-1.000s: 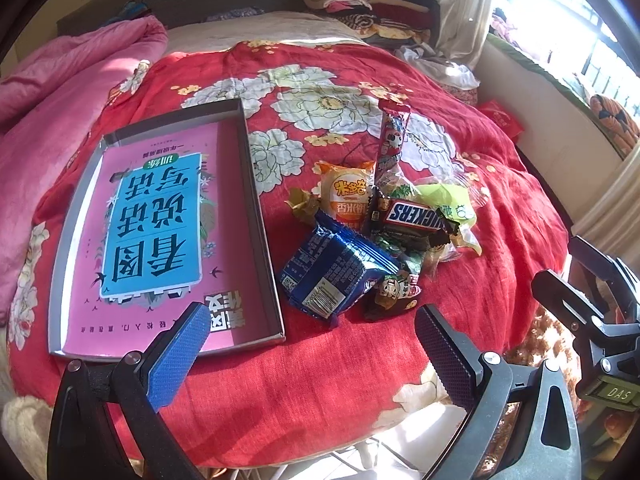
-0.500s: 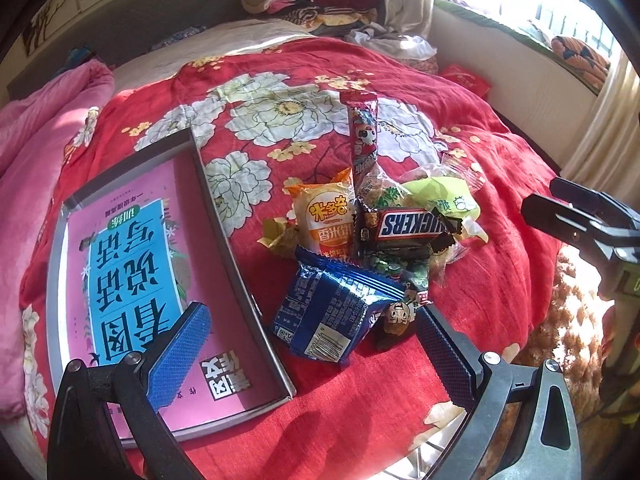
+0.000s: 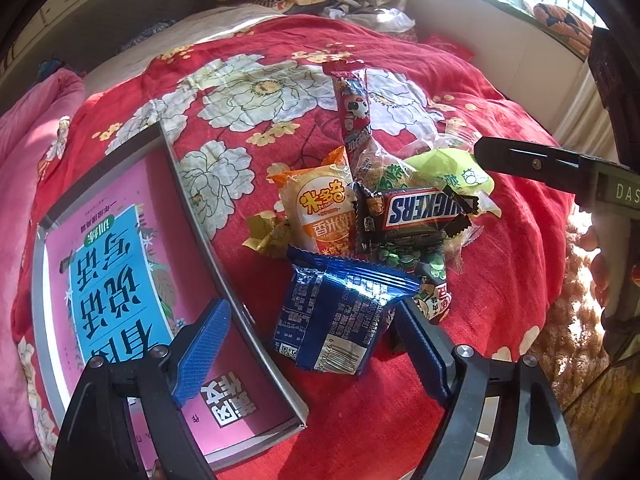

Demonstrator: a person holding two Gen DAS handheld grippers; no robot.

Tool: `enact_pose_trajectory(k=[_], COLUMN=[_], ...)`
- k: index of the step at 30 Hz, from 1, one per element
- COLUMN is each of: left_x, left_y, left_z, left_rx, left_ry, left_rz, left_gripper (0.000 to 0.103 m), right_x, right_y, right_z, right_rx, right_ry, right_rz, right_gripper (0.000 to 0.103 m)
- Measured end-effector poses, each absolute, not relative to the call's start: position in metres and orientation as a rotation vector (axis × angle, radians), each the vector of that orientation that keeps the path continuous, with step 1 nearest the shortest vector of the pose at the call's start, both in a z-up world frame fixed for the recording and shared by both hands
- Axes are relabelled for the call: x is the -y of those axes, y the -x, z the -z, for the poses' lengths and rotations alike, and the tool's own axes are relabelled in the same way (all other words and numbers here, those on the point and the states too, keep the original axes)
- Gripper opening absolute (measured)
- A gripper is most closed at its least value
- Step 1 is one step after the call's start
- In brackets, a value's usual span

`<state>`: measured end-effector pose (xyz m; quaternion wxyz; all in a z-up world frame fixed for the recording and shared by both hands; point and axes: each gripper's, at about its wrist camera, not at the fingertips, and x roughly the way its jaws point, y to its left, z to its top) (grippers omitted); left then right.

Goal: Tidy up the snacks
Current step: 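Reach the left gripper to the blue biscuit packet while the right gripper reaches the clear candy bag, then grasp the blue biscuit packet with the left gripper while the right gripper grasps the clear candy bag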

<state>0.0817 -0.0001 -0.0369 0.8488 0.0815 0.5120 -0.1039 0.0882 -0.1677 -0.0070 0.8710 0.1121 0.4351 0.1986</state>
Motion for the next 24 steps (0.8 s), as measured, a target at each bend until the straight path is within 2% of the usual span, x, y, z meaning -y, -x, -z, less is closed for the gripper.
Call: enact_pose_trajectory(k=[3, 7, 8, 10, 13, 19, 24], left_x=[0.005, 0.009, 0.009, 0.01, 0.01, 0.007, 0.001], left_y=[-0.081, -0.084, -0.085, -0.087, -0.091, -0.095, -0.097], left_z=[0.037, 0.041, 0.043, 0.046, 0.047, 0.053, 0.056], left_rx=[-1.075, -1.095, -1.106, -1.106, -1.109, -1.119, -1.124], left_ry=[-0.196, -0.18, -0.167, -0.161, -0.144, -0.099, -0.03], left_rz=[0.223, 0.252, 0.255, 0.249, 0.25, 0.245, 0.245], left_gripper=[0.079, 0.066, 0.066, 0.066, 0.066, 0.064, 0.059], right_x=[0.167, 0.163, 0.162, 0.158, 0.151, 0.143, 0.144], right_y=[-0.098, -0.109, -0.111, -0.116, -0.121, -0.128, -0.124], right_z=[0.015, 0.023, 0.024, 0.028, 0.033, 0.041, 0.035], right_rx=[-0.944, -0.967, -0.973, -0.987, -1.002, -1.017, -0.97], right_ry=[-0.258, -0.278, -0.282, -0.288, -0.276, -0.276, -0.253], right_rz=[-0.42, -0.445, -0.454, -0.482, -0.504, -0.558, -0.573], right_gripper=[0.102, 0.092, 0.089, 0.077, 0.064, 0.046, 0.045])
